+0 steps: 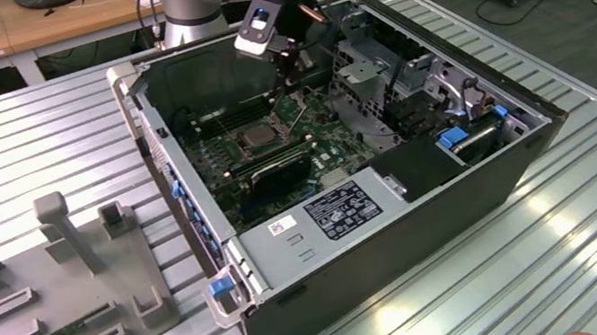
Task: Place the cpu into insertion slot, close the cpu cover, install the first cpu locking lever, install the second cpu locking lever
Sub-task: 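Place the cpu into insertion slot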
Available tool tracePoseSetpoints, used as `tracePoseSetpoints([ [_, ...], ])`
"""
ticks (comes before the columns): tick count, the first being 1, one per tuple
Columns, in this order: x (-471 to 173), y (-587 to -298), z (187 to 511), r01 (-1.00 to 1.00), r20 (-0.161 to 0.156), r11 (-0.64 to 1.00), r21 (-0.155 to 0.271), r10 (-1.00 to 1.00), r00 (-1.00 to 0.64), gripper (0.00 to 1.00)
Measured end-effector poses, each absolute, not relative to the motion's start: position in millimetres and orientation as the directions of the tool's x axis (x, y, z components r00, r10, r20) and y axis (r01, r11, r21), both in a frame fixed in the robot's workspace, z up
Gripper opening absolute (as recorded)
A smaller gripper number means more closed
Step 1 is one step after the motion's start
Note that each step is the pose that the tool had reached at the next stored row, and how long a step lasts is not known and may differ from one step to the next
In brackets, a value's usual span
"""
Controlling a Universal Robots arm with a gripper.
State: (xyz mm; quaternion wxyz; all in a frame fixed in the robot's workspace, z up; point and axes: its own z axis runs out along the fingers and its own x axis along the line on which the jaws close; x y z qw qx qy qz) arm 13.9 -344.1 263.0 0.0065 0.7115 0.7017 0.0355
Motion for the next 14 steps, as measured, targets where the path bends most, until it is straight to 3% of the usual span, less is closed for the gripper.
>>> tracePoseSetpoints([
  [14,23.7,-344.1,263.0,0.998,0.041,-0.015,0.059,0.999,0.013,0.11],
])
